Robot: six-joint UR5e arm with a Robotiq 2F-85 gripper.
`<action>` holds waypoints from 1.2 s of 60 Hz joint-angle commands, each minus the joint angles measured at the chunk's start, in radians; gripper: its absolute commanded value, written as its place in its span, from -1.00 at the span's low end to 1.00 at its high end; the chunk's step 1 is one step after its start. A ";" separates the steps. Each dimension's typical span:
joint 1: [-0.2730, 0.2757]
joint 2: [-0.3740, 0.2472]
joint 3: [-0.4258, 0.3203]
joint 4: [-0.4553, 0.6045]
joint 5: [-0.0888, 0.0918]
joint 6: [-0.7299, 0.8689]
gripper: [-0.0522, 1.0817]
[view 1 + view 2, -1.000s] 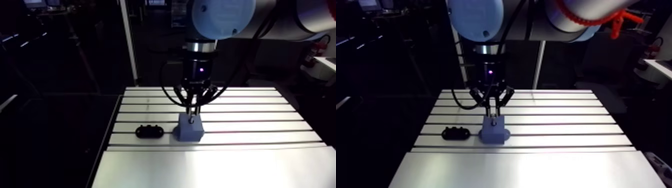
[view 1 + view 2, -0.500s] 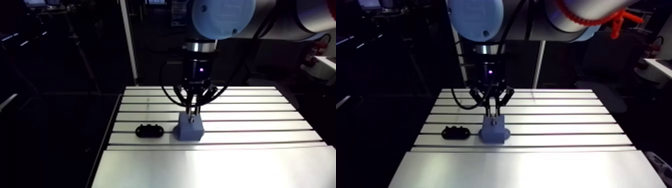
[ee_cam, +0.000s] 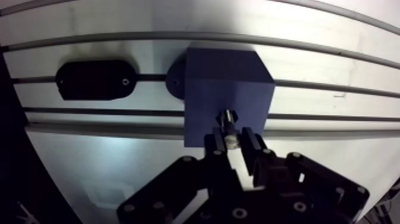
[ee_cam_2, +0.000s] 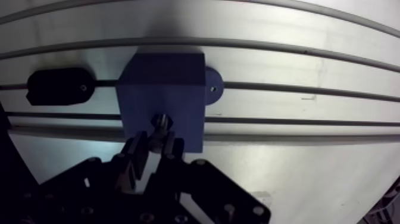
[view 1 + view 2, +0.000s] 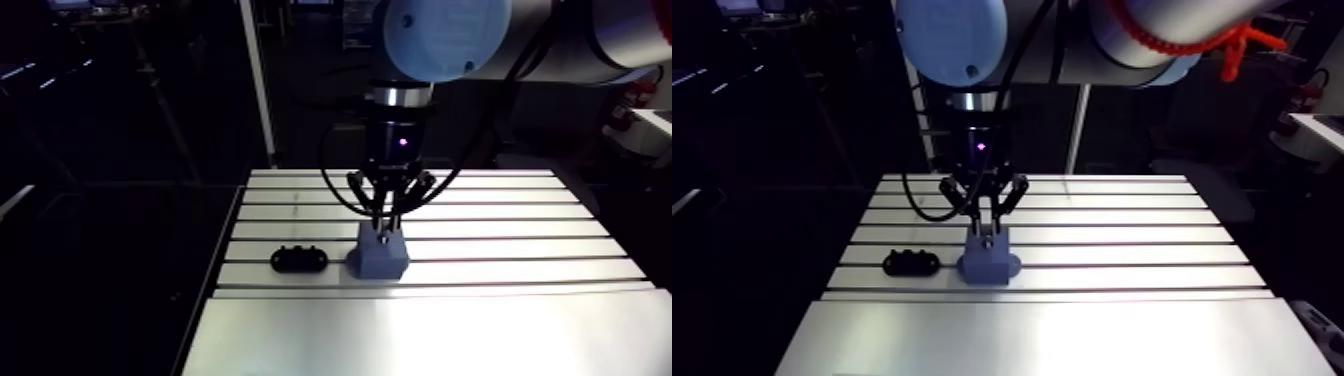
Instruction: Pick up the M10 bolt and insert it into the hex recess until seated.
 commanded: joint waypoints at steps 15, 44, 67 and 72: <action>0.000 0.003 0.004 -0.004 0.001 0.000 0.99; 0.003 0.000 0.013 -0.008 -0.001 -0.019 0.26; 0.008 0.000 0.010 -0.012 -0.003 -0.020 -0.90; 0.008 0.000 0.008 -0.013 -0.003 -0.020 -0.90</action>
